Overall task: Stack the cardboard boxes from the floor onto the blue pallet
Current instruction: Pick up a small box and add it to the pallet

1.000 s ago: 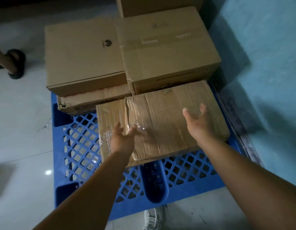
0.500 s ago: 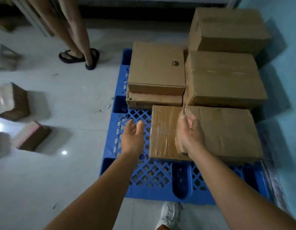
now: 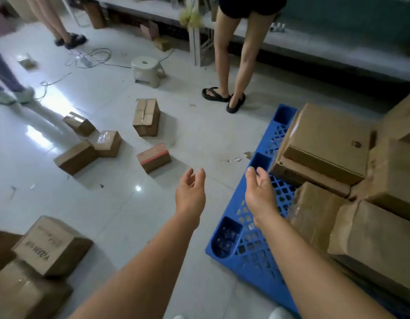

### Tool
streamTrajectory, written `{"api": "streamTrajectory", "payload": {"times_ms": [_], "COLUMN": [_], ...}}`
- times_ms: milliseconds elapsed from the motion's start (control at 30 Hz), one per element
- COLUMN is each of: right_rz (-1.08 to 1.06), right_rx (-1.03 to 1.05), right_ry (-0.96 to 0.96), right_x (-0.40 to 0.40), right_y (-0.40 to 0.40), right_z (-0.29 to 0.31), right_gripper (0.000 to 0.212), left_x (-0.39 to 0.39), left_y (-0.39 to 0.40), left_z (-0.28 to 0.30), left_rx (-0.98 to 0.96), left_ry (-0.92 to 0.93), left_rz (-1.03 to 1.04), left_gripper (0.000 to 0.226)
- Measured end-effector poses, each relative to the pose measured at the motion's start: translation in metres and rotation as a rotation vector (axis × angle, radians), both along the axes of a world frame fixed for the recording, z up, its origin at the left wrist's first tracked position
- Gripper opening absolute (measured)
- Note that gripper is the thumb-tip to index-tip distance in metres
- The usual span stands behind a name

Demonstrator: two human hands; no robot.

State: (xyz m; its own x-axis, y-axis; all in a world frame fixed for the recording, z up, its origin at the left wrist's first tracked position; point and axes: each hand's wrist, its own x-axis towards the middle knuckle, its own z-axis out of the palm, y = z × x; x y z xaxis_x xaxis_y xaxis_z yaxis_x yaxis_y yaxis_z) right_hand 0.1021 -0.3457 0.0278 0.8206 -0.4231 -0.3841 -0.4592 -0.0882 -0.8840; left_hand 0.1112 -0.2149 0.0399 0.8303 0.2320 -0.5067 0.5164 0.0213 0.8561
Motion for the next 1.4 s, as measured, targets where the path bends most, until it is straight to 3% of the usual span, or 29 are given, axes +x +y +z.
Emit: {"api": "streamTrajectory", "payload": {"times_ms": [500,1000,1400], "right_rz": [0.430,0.964,1.266], "right_rx": [0.045,0.057,-0.030], "right_ry": [0.037,0.182,0.264], "right_x": [0.015,0.055,0.068], "right_y": [0.265,0.422,0.579], "right_z": [0.052,0.028,-0.005], "right_gripper": [0.056,0.056,0.058], "left_x": [-0.045,-0.066,-0.071], "left_y": [0.243,0.377,0.489], "left_z": [0.026,0.015,-0.027], "left_rx": [-0.041,-0.017,-0.032], "left_ry": [0.023,0.053,0.099], "left_rz": [0.467,1.026,1.291], "left_gripper": [0.057,0.051,0.058]}}
